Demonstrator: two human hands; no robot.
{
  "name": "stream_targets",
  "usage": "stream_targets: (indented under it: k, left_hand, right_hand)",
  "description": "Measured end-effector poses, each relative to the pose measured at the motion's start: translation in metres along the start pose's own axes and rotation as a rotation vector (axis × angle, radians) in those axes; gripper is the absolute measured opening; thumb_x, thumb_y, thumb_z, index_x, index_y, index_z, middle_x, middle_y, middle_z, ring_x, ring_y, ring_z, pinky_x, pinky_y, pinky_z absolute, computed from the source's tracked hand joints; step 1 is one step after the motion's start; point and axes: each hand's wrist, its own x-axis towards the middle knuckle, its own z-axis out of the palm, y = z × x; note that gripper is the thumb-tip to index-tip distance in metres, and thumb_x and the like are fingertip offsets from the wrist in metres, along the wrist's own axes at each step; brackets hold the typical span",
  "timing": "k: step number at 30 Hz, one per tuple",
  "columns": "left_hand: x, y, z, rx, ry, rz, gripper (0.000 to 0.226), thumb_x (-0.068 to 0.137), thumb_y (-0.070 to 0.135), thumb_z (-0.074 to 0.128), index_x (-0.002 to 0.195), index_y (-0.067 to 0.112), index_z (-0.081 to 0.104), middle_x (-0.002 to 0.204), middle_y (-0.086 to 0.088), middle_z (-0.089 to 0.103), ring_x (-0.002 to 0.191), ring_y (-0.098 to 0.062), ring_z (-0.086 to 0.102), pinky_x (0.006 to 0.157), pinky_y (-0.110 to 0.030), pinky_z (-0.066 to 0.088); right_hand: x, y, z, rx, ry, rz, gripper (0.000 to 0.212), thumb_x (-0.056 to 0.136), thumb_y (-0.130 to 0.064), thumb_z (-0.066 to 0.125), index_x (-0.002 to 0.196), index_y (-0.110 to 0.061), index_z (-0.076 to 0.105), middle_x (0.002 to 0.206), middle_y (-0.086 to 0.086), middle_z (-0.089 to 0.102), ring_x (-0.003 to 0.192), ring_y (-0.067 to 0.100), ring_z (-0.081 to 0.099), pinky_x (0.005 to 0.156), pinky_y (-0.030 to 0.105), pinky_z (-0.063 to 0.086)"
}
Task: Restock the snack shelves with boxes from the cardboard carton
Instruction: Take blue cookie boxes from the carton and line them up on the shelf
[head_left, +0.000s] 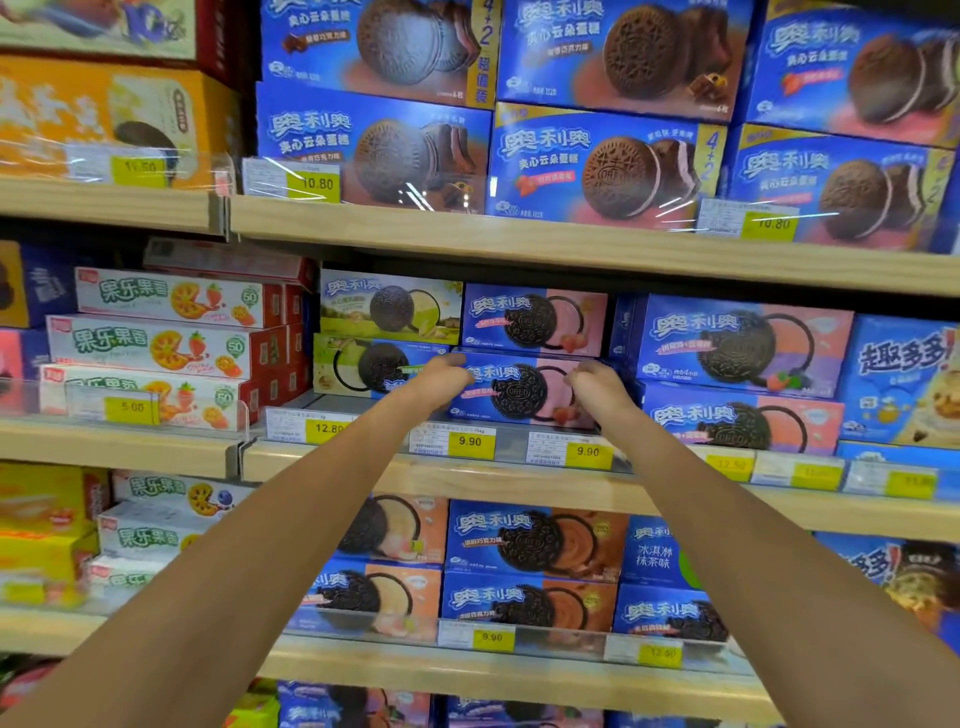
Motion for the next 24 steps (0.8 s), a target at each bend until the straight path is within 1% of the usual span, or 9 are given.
stream_targets:
  k: [2,5,7,9,11,14,18,21,24]
  left_hand:
    - [-0.010,0.006,-0.001,-0.050,0.010,0.006,0.049,0.098,0.017,0.045,0.144,0.011,0.033,0.143,-0.013,0.043,0.121,-0.024,0.050,0.098,-0.034,0.041]
    - [-0.026,0.012,0.001,-0.104,0.007,0.027,0.047,0.098,0.022,0.046,0.143,0.011,0.036,0.139,-0.009,0.046,0.126,-0.024,0.047,0.098,-0.034,0.041]
    - [-0.037,0.010,0.002,-0.141,0.023,0.049,0.047,0.098,0.024,0.046,0.142,0.010,0.038,0.127,-0.006,0.054,0.118,-0.021,0.052,0.090,-0.031,0.042]
    - [-0.049,0.007,0.005,-0.202,0.066,0.081,0.043,0.097,0.020,0.048,0.138,0.009,0.043,0.120,-0.007,0.057,0.106,-0.020,0.055,0.082,-0.030,0.044]
    - [-0.066,0.000,0.007,-0.332,0.117,0.089,0.031,0.095,0.015,0.051,0.126,0.009,0.053,0.118,-0.009,0.059,0.090,-0.016,0.059,0.068,-0.026,0.046]
    - [-0.098,-0.015,0.006,-0.466,0.176,0.103,0.011,0.095,0.012,0.049,0.098,0.016,0.059,0.089,0.000,0.063,0.067,-0.009,0.056,0.052,-0.019,0.038]
    - [-0.148,-0.071,0.008,-0.511,0.172,0.063,0.017,0.092,0.008,0.050,0.084,0.019,0.059,0.071,0.004,0.061,0.056,-0.008,0.054,0.042,-0.016,0.037]
    - [-0.176,-0.123,0.009,-0.496,0.124,-0.016,0.028,0.094,0.008,0.047,0.076,0.025,0.061,0.066,0.008,0.066,0.053,-0.006,0.059,0.048,-0.020,0.038]
    - [-0.206,-0.187,0.014,-0.475,0.031,-0.177,0.025,0.094,0.011,0.047,0.079,0.025,0.060,0.058,0.014,0.069,0.051,0.000,0.062,0.053,-0.021,0.037]
  right_hand:
    - [-0.010,-0.004,0.000,0.085,-0.009,0.001,0.011,0.087,-0.008,0.047,0.090,-0.013,0.057,0.089,0.015,0.051,0.075,0.028,0.053,0.058,0.037,0.050]
    - [-0.025,-0.012,0.000,0.230,0.001,-0.005,0.015,0.091,-0.005,0.047,0.087,-0.013,0.058,0.101,0.018,0.060,0.073,0.024,0.057,0.056,0.033,0.047]
    - [-0.041,-0.018,0.004,0.349,-0.018,-0.001,0.019,0.095,-0.004,0.043,0.107,-0.002,0.058,0.101,0.015,0.061,0.059,0.014,0.062,0.048,0.024,0.050]
    - [-0.058,-0.024,0.010,0.429,-0.041,0.019,0.023,0.097,-0.008,0.044,0.114,0.000,0.057,0.095,0.011,0.063,0.045,0.007,0.061,0.043,0.019,0.048]
    - [-0.078,-0.025,0.017,0.467,-0.037,0.025,0.022,0.096,-0.009,0.048,0.112,-0.001,0.059,0.086,0.008,0.066,0.054,0.011,0.064,0.050,0.022,0.052]
    - [-0.110,-0.021,0.027,0.527,-0.040,0.008,0.015,0.094,-0.006,0.047,0.096,-0.006,0.062,0.074,0.007,0.065,0.054,0.012,0.061,0.050,0.026,0.051]
    - [-0.166,0.013,0.051,0.464,-0.103,0.045,0.027,0.090,0.005,0.041,0.074,-0.009,0.058,0.060,0.004,0.064,0.046,0.011,0.057,0.041,0.021,0.047]
    - [-0.201,0.048,0.077,0.407,-0.170,0.127,0.030,0.091,0.004,0.038,0.071,-0.010,0.055,0.048,-0.004,0.062,0.040,0.006,0.056,0.042,0.020,0.046]
    - [-0.238,0.103,0.109,0.352,-0.218,0.258,0.027,0.092,-0.001,0.042,0.072,-0.012,0.058,0.063,0.003,0.063,0.047,0.009,0.057,0.047,0.024,0.046]
